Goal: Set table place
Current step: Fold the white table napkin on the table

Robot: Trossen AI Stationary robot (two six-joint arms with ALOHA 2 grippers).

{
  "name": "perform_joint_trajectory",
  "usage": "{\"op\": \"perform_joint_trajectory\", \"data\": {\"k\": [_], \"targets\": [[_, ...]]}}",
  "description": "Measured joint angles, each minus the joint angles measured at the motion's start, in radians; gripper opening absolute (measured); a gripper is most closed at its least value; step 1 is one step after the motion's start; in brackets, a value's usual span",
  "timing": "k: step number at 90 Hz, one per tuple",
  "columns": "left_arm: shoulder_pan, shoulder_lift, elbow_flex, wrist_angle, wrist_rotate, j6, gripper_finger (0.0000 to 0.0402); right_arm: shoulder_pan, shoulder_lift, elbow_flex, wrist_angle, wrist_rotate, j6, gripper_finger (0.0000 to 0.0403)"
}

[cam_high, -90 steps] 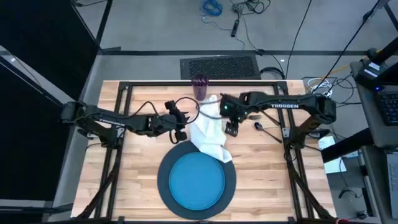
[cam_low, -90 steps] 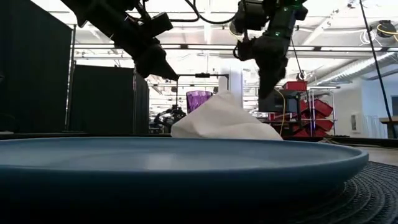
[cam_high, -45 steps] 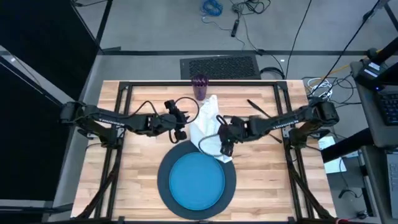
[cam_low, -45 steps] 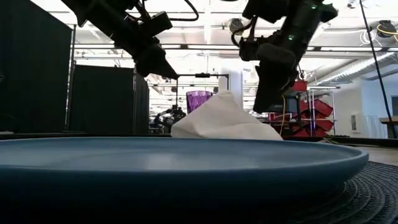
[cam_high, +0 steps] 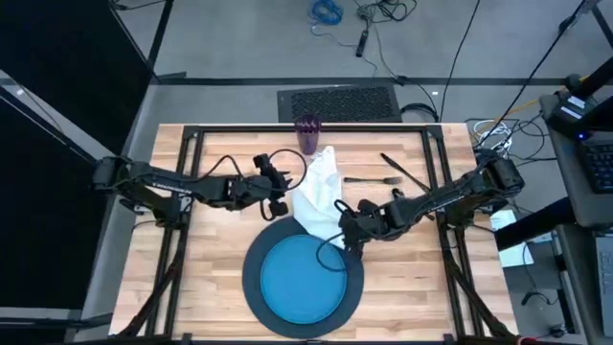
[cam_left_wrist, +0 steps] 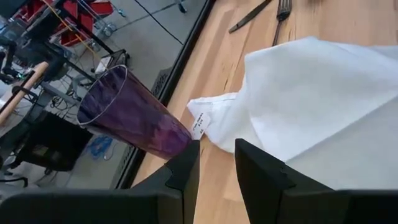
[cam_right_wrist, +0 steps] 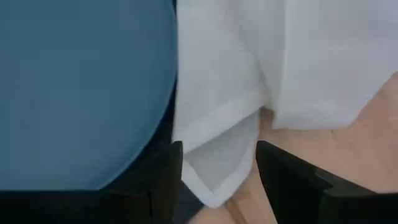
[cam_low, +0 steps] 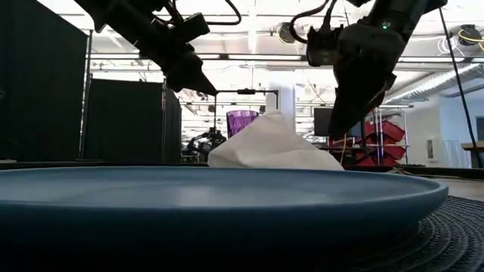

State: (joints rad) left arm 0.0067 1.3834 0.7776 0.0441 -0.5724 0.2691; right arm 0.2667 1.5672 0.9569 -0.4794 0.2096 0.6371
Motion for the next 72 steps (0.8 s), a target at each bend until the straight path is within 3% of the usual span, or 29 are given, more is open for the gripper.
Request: {"op": "perform_joint_trajectory", "data": {"k": [72], "targets": [[0.0,0.0,0.0,-0.008,0.002,0.0,0.0086,-0.014,0.119,0.0,0.15,0.006,-0.01,0.0177]]}}
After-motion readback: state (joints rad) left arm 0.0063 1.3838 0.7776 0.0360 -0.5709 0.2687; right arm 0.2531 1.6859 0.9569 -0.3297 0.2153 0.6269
